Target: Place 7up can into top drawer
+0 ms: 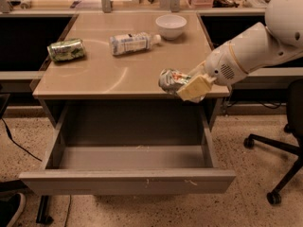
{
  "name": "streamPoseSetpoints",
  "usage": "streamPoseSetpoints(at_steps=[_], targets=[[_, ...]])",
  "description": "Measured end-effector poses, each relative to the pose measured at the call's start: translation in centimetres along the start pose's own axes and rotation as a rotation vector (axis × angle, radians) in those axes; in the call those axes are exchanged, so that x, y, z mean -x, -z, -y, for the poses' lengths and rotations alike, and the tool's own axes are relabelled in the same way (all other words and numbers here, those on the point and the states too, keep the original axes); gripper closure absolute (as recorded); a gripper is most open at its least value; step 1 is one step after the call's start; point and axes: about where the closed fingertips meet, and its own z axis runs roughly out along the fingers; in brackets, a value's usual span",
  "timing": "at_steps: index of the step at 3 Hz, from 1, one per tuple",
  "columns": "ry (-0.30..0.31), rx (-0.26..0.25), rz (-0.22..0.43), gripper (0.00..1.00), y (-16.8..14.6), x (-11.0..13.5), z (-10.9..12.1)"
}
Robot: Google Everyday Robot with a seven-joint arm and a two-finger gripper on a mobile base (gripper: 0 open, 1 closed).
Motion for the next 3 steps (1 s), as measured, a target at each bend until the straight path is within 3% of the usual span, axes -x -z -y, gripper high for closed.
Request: streamPoseSetpoints(at_steps=[1, 2, 3], targets=[[-0.076, 0.106, 0.062, 1.0, -1.7, -2.9, -2.7], [-0.076, 0.106, 0.062, 1.0, -1.7, -2.9, -2.7], [-0.12, 0.126, 0.109, 1.0, -3.6, -4.3, -2.8]])
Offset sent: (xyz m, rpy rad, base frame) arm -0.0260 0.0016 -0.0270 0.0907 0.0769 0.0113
